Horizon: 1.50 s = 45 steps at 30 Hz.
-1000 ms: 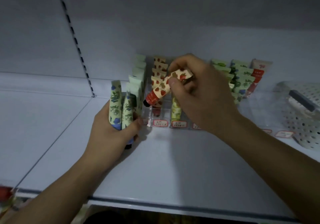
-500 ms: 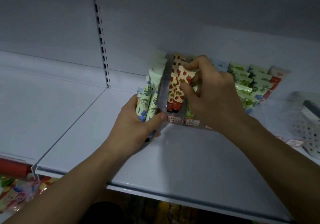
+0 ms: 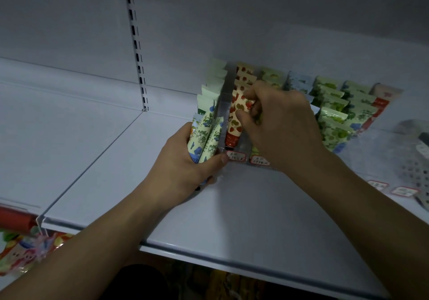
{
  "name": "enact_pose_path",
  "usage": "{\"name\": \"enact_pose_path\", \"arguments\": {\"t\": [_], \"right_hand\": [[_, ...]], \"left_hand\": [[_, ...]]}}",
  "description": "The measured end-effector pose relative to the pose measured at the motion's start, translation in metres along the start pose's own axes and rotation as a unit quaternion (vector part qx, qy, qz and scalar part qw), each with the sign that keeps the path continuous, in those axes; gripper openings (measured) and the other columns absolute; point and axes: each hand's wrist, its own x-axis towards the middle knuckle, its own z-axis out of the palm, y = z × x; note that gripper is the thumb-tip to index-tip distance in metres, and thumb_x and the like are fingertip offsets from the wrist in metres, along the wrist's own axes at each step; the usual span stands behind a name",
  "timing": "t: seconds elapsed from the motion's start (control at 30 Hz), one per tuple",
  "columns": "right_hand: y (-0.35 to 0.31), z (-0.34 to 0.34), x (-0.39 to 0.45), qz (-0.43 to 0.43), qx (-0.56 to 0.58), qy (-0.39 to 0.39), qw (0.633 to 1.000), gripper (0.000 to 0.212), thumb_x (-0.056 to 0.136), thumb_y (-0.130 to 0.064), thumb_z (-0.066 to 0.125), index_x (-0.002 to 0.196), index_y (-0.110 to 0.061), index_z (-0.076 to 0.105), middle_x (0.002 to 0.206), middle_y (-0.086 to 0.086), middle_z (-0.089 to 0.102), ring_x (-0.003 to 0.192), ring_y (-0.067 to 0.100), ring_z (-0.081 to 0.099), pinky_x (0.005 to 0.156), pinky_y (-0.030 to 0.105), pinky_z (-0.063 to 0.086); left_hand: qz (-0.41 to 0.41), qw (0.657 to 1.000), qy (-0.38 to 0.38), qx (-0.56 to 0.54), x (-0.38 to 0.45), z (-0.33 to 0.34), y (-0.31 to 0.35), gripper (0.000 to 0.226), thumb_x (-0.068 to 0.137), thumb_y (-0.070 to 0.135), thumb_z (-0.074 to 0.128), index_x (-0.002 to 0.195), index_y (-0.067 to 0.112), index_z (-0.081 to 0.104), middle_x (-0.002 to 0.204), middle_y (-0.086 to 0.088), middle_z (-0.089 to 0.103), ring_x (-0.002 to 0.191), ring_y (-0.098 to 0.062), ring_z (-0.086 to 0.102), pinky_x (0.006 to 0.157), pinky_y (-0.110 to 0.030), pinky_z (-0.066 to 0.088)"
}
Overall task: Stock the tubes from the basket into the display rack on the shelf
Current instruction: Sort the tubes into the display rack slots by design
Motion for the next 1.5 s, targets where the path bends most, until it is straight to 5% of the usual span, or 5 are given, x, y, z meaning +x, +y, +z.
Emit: {"name": "enact_pose_path", "arguments": {"t": [0.4, 0.63, 1.1, 1.33, 1.5], "right_hand": [[-0.016, -0.005, -0.012, -0.01, -0.038, -0.111, 0.993, 0.015, 0.098, -0.02, 0.06, 0.111, -0.015, 0.062, 0.082, 0.004, 0.069, 0.072, 0.025, 0.064, 0.065, 0.039, 0.054], [-0.012, -0.005, -0.037, 0.024, 0.069, -0.093, 0.993, 0.054, 0.1, -0.04, 0.055, 0.147, -0.028, 0.032, 0.076, -0.005, 0.069, 0.06, 0.012, 0.063, 0.056, 0.035, 0.054], [-0.007, -0.024, -0.026, 0.183, 0.54, -0.107, 0.814, 0.046, 0.086, 0.015, 0.056, 0.122, -0.014, 0.054, 0.088, 0.01, 0.07, 0.046, 0.02, 0.06, 0.042, 0.027, 0.046], [0.025, -0.057, -0.023, 0.11, 0.554, -0.073, 0.822, 0.019, 0.088, -0.007, 0.069, 0.08, -0.011, 0.052, 0.083, 0.012, 0.066, 0.058, 0.022, 0.061, 0.051, 0.03, 0.05], [0.072, -0.082, -0.031, 0.137, 0.598, -0.011, 0.79, 0.042, 0.083, -0.002, 0.071, 0.118, -0.016, 0.053, 0.082, 0.006, 0.068, 0.07, 0.018, 0.063, 0.063, 0.032, 0.053]], "left_hand": [[0.014, 1.0, -0.022, -0.011, -0.002, 0.001, 0.002, 0.031, 0.083, 0.001, 0.076, 0.107, 0.008, 0.059, 0.064, 0.01, 0.065, 0.049, -0.007, 0.055, 0.046, -0.018, 0.046], [0.029, 0.999, -0.019, -0.025, -0.005, 0.002, 0.005, 0.031, 0.081, 0.0, 0.077, 0.106, 0.007, 0.06, 0.064, 0.011, 0.064, 0.048, -0.002, 0.053, 0.046, -0.017, 0.046], [0.026, 0.994, -0.071, -0.084, -0.014, 0.001, 0.005, 0.034, 0.083, 0.028, 0.073, 0.107, 0.007, 0.062, 0.079, -0.007, 0.07, 0.054, -0.024, 0.06, 0.049, -0.035, 0.051], [0.105, 0.992, -0.053, -0.044, -0.004, 0.034, 0.037, 0.029, 0.069, 0.034, 0.078, 0.087, 0.017, 0.063, 0.062, 0.005, 0.059, 0.051, -0.015, 0.052, 0.046, -0.024, 0.044], [0.139, 0.985, -0.086, -0.056, 0.01, 0.089, 0.063, 0.024, 0.078, 0.021, 0.079, 0.089, 0.018, 0.057, 0.055, 0.006, 0.059, 0.045, -0.01, 0.053, 0.044, -0.019, 0.042]]}}
